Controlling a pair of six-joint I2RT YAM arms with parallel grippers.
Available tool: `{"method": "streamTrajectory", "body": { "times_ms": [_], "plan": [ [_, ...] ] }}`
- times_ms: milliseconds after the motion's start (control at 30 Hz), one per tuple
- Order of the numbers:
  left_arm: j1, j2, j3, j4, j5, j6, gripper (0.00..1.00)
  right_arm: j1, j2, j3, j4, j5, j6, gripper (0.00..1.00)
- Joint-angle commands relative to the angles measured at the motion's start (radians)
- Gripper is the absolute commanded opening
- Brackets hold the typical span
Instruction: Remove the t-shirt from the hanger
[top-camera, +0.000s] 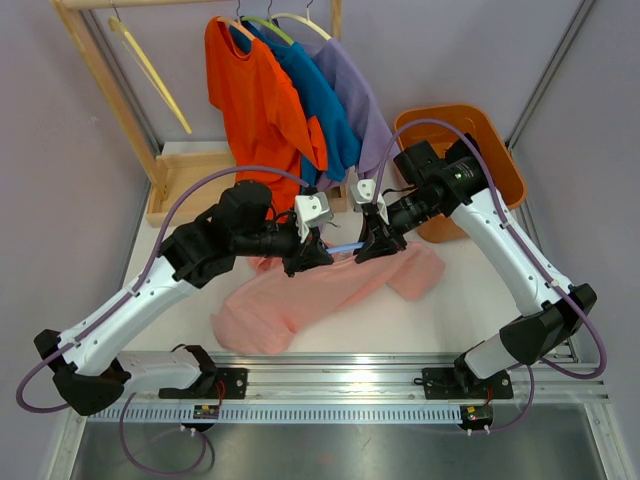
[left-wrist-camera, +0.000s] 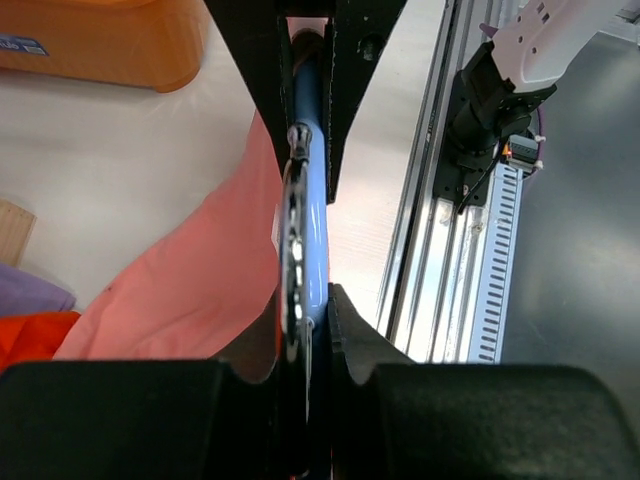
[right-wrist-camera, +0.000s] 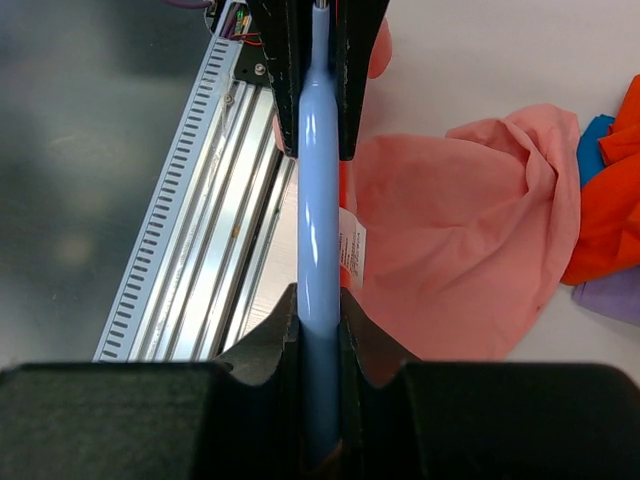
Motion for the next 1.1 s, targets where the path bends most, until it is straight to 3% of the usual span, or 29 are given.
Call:
{"method": "streamTrajectory", "body": {
  "times_ms": [0,100,233,267,367,500,800,967,1067],
  "plan": [
    [-0.005,0.016,0.034,0.051,0.073,-0.021,0.0,0.006,-0.022,0.013,-0.248,-0.043,-0.02,0.0],
    [-0.005,0.016,0.039,0.05,0.07,-0.052,0.0,0.006,-0.027,0.005,-0.216,-0.029,0.006,0.05],
    [-0.003,0.01,0.036,0.031,0.024,-0.1,0.0,0.005,-0.045,0.014,-0.148,-0.012,0.083,0.21],
    [-0.003,0.004,0.031,0.03,0.012,-0.133,0.0,0.005,-0.048,0.019,-0.133,-0.011,0.103,0.33],
    [-0.002,-0.013,0.001,0.034,-0.002,-0.196,0.0,0.003,-0.067,0.033,-0.049,0.005,0.206,0.51],
    [0.0,-0.05,-0.056,0.063,-0.019,-0.273,0.0,-0.008,-0.079,0.057,0.062,0.048,0.359,0.66],
    [0.008,-0.113,-0.137,0.128,-0.169,-0.426,0.0,-0.089,-0.148,0.066,0.35,0.143,0.793,0.76],
    [0.008,-0.127,-0.153,0.203,-0.319,-0.535,0.0,-0.087,-0.258,-0.099,0.467,0.178,1.066,0.72],
    [0.008,-0.128,-0.158,0.25,-0.397,-0.568,0.0,-0.083,-0.338,-0.223,0.612,0.381,1.285,0.72]
  ]
}}
